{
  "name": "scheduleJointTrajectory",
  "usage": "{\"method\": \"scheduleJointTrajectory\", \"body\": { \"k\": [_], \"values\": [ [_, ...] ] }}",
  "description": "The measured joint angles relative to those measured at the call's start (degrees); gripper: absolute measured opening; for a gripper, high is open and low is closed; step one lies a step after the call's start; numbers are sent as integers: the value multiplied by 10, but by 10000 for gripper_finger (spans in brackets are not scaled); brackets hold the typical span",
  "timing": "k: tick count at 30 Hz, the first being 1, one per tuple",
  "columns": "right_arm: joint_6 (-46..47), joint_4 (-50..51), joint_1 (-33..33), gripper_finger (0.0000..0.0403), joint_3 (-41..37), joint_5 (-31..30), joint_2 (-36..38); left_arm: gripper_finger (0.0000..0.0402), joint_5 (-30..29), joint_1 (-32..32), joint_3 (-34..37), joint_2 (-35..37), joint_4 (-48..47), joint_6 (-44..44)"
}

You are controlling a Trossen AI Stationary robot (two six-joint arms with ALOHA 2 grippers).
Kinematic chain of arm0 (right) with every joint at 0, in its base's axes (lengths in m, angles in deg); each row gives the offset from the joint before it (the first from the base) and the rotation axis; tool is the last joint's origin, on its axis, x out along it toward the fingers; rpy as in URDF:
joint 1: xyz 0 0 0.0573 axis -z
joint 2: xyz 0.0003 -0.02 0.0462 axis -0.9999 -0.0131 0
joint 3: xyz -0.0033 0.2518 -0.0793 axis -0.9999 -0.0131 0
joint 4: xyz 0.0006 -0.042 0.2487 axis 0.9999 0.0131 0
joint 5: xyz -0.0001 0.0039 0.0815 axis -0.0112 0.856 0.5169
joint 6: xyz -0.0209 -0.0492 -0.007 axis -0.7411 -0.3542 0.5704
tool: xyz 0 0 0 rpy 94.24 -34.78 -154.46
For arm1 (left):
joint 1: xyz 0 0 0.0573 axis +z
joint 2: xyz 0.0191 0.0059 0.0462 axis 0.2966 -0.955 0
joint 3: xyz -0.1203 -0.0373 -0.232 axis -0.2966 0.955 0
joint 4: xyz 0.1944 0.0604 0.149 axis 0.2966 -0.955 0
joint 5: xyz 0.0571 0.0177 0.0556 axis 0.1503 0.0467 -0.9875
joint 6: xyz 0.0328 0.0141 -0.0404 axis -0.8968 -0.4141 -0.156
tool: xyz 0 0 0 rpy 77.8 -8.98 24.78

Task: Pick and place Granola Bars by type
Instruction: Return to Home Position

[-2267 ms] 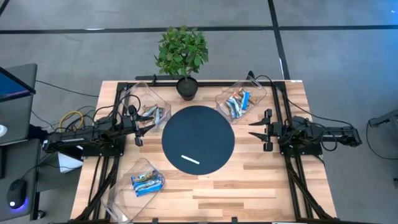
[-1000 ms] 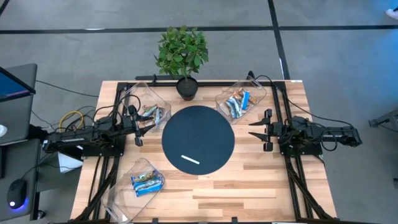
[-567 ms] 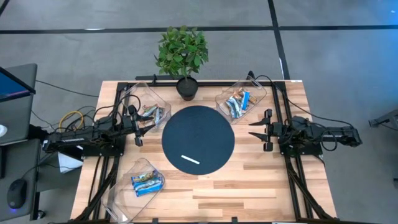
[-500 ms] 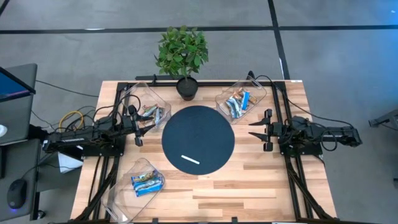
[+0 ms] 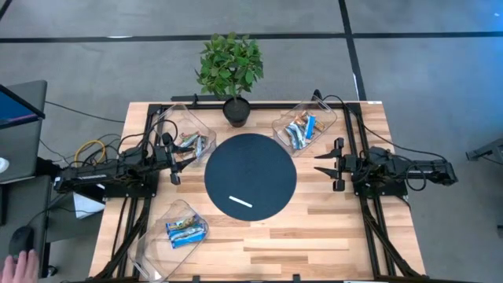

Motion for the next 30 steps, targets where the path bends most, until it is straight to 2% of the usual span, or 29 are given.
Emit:
{"method": "scheduleJointTrajectory", "body": {
  "k": [30],
  "values": [
    [0, 0, 0, 159, 0, 0, 0, 151, 0, 0, 0, 0, 0, -7]
  ]
}}
